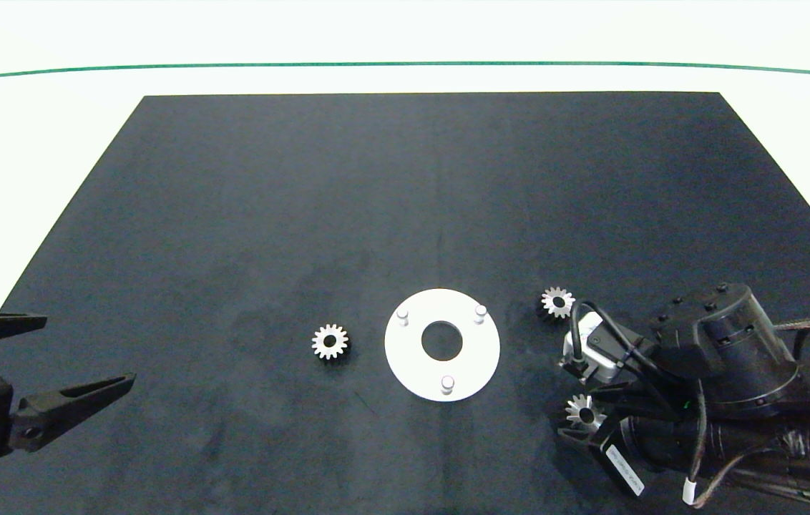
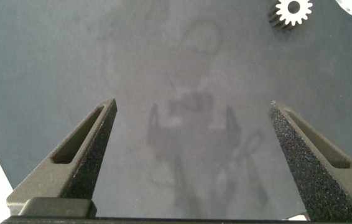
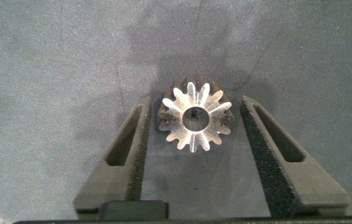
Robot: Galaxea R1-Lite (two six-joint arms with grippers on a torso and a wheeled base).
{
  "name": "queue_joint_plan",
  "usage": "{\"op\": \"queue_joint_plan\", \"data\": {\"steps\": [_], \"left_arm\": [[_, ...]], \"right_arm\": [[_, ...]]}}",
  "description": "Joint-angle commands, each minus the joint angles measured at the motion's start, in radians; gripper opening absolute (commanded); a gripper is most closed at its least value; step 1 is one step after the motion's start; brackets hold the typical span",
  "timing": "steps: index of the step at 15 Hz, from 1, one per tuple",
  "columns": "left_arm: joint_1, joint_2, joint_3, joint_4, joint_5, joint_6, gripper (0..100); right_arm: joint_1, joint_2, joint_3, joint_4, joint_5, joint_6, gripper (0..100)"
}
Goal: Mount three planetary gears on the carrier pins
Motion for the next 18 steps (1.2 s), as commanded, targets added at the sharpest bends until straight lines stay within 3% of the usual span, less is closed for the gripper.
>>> {"op": "queue_joint_plan", "data": {"steps": [1, 18], "left_arm": [[0.0, -0.002, 0.0, 0.002, 0.0, 0.002, 100], [0.003, -0.003, -0.001, 0.002, 0.001, 0.004, 100]], "right_arm": [[0.0, 0.0, 0.001, 0.0, -0.001, -0.001, 49], [0.0, 0.007, 0.003, 0.002, -0.001, -0.001, 16]]}}
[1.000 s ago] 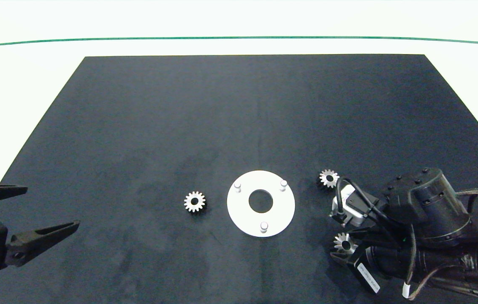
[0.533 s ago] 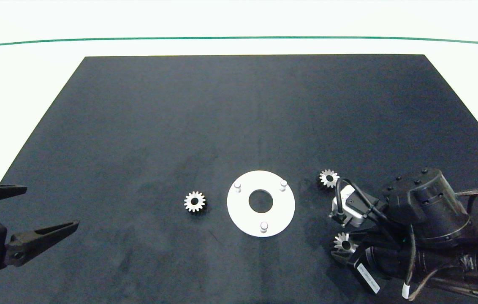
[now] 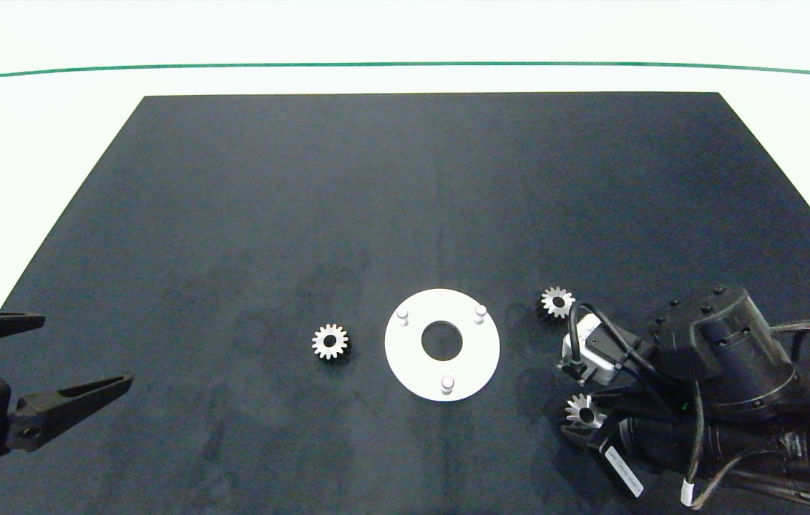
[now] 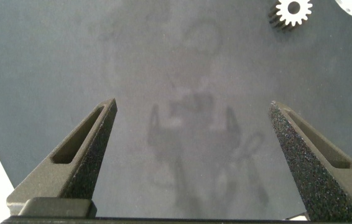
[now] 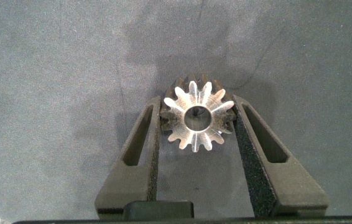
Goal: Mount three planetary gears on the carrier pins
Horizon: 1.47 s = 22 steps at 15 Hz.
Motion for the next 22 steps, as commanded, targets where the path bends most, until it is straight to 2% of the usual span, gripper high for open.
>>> {"op": "queue_joint_plan", "data": {"steps": [1, 6, 17, 18, 22], "left_arm": [[0.002, 0.0, -0.001, 0.002, 0.0, 0.002, 100], [0.002, 0.0, -0.002, 0.001, 0.0, 0.002, 100], [0.002, -0.011, -0.01, 0.001, 0.0, 0.002, 100], [0.002, -0.025, -0.011, 0.001, 0.0, 0.003, 100], [0.002, -0.048, -0.025, 0.004, 0.0, 0.01, 100]], "right_arm": [[0.0, 0.001, 0.0, 0.001, 0.0, -0.001, 13], [0.0, 0.001, 0.0, 0.0, 0.003, 0.0, 4], [0.033, -0.064, -0.032, 0.007, 0.0, -0.003, 4], [0.045, -0.059, -0.092, 0.027, -0.001, -0.006, 4], [0.088, -0.018, -0.351, 0.251, 0.0, -0.012, 4]]}}
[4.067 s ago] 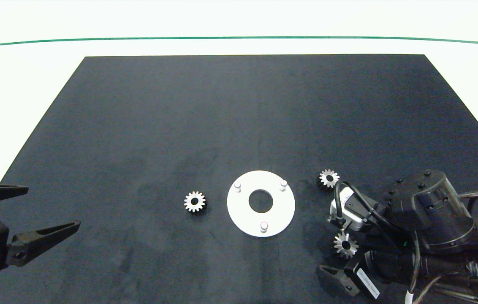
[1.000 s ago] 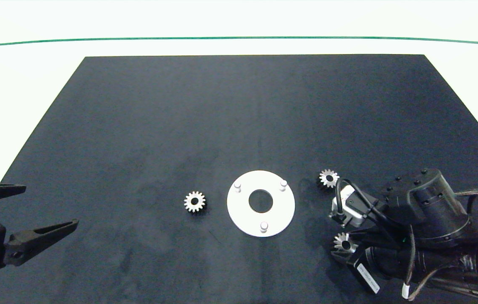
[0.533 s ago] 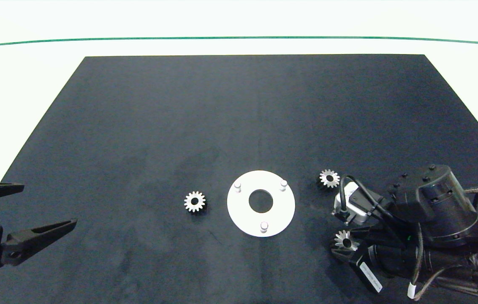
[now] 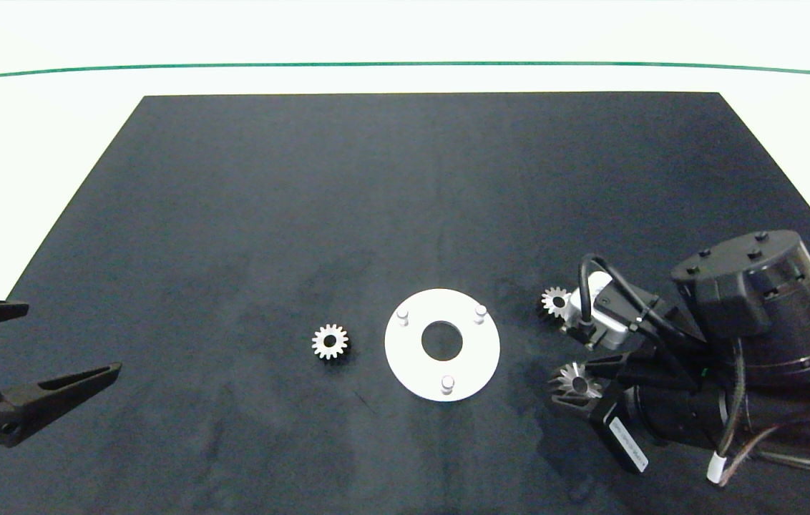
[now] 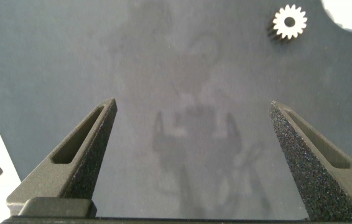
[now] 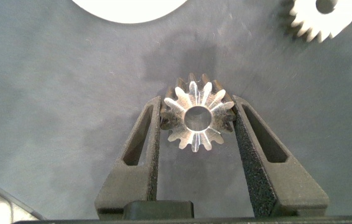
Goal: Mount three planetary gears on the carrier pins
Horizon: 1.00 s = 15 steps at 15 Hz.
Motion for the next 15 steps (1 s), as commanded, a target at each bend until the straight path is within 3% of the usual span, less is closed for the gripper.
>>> {"op": "queue_joint_plan", "data": {"steps": [1, 3, 6, 8, 10, 15], "left_arm": [[0.0, -0.018, -0.004, 0.003, 0.0, 0.001, 100], [0.0, -0.026, -0.007, 0.003, 0.0, 0.001, 100], [0.002, -0.029, -0.008, 0.003, 0.0, 0.005, 100], [0.003, -0.032, -0.016, 0.003, 0.0, 0.005, 100], [0.003, -0.035, -0.018, 0.003, 0.0, 0.005, 100], [0.009, -0.043, -0.022, 0.003, 0.0, 0.005, 100]], "right_arm": [[0.053, 0.057, -0.231, 0.162, -0.002, -0.005, 4], [0.091, 0.113, -0.339, 0.24, -0.002, -0.005, 4], [0.136, 0.199, -0.426, 0.306, -0.004, -0.014, 4], [0.163, 0.252, -0.448, 0.313, -0.013, -0.014, 4], [0.179, 0.298, -0.481, 0.316, -0.045, -0.019, 4], [0.22, 0.346, -0.529, 0.343, -0.065, -0.019, 4]]}}
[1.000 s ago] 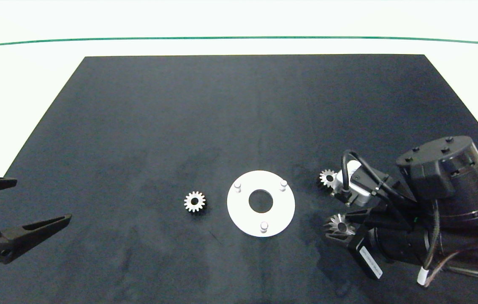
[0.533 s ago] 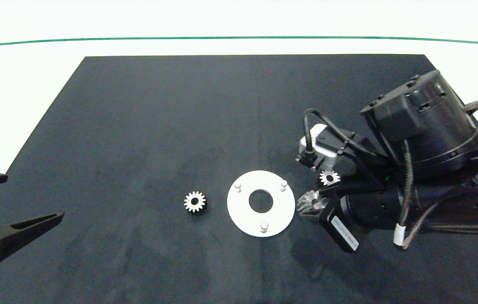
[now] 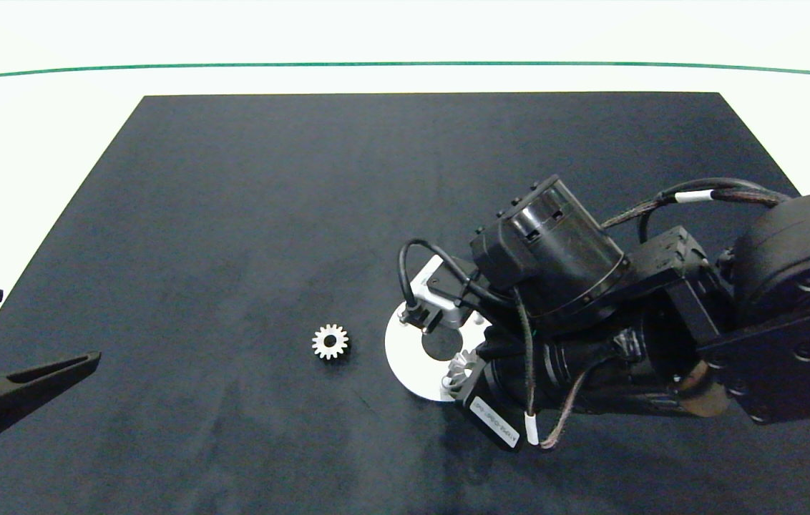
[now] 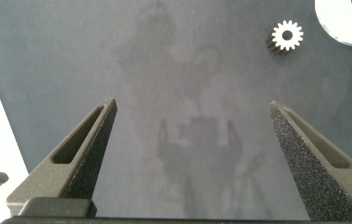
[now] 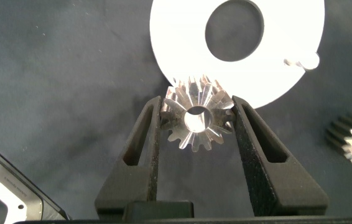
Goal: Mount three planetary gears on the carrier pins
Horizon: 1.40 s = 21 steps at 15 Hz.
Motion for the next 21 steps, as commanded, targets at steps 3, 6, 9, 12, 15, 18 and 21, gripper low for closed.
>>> {"op": "queue_joint_plan", "data": {"steps": [3, 6, 9, 12, 15, 18, 21], "left_arm": [[0.003, -0.008, -0.004, 0.002, 0.0, 0.002, 100], [0.003, -0.007, -0.004, 0.002, 0.0, 0.003, 100], [0.003, -0.008, -0.004, 0.002, 0.0, 0.002, 100], [0.003, -0.008, -0.004, 0.002, 0.0, 0.003, 100], [0.003, -0.01, -0.005, 0.002, 0.0, 0.002, 100], [0.005, -0.01, -0.005, 0.001, 0.0, 0.002, 100], [0.005, -0.01, -0.005, 0.001, 0.0, 0.002, 100]], "right_arm": [[0.012, 0.056, -0.015, 0.002, -0.01, 0.001, 4], [0.012, 0.076, -0.044, 0.004, -0.01, 0.001, 4], [0.009, 0.088, -0.058, 0.004, -0.018, 0.0, 4], [0.009, 0.096, -0.055, 0.004, -0.018, 0.001, 4], [0.008, 0.099, -0.056, 0.004, -0.018, 0.001, 4], [0.006, 0.102, -0.058, 0.002, -0.018, 0.001, 4], [0.006, 0.105, -0.056, 0.002, -0.018, 0.001, 4]]}}
